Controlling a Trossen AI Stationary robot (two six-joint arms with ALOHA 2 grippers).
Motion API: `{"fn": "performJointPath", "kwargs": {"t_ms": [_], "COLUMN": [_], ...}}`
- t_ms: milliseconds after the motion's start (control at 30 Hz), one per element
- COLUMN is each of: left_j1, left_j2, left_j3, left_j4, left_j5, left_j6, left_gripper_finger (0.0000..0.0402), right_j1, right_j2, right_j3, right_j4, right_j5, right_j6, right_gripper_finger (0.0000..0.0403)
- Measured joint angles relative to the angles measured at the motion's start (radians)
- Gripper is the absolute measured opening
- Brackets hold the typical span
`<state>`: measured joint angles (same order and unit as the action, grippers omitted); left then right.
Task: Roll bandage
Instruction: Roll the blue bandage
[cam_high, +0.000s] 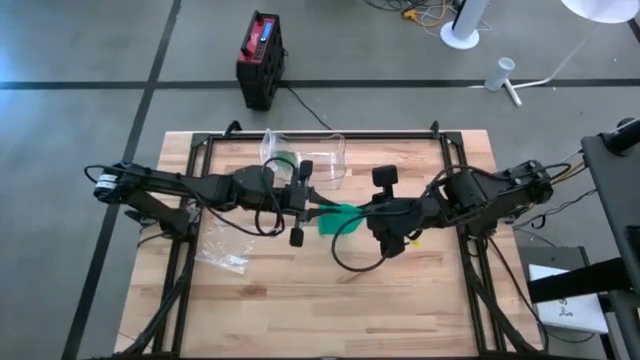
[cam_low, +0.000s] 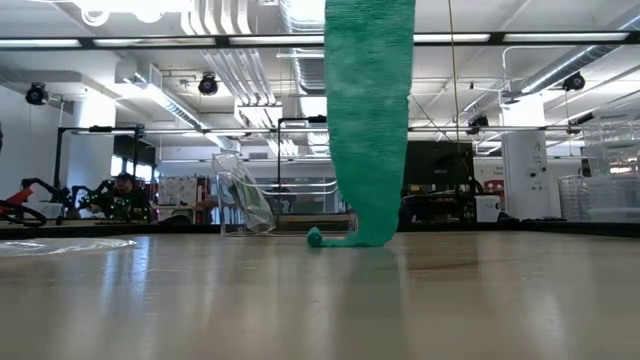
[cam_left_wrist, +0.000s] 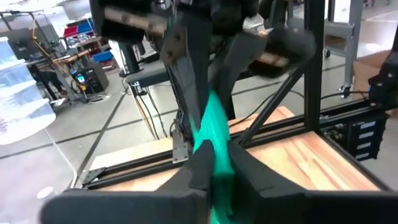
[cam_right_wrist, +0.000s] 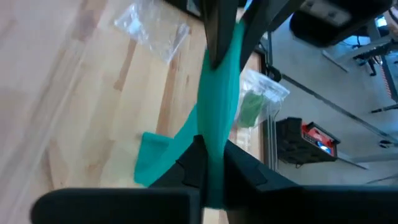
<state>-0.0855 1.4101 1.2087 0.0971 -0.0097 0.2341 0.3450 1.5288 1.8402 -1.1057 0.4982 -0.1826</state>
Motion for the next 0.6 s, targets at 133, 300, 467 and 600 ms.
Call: {"fn": "performJointPath", "kwargs": {"t_ms": [133, 300, 467, 600], "left_j1": [-0.002, -0.023, -0.044, -0.057], "left_j2": [-0.008, -0.066, -0.157, -0.189], "left_j3": [0.0, 0.0, 0.002, 0.0], "left_j4": [-0.003, -0.048, -0.119, -0.172], "left_j5": [-0.004, -0.042, -0.061, -0.062], "left_j6": [0.039, 0.102, 0.195, 0.278], "left_gripper_finger": [0.002, 0.0007, 0.0007, 0.0004], "right_j1": [0.003, 0.042, 0.113, 0.119], "right_j2": [-0.008, -0.053, -0.143, -0.221], "right_j3": [0.003, 0.002, -0.076, -0.249], "right_j4": [0.05, 0.075, 0.27, 0.562], "right_j5": [0.0, 0.005, 0.119, 0.132], "right_j6": [0.019, 0.064, 0.037, -0.032], "right_gripper_finger": [0.007, 0.0122, 0.0166, 0.019]}}
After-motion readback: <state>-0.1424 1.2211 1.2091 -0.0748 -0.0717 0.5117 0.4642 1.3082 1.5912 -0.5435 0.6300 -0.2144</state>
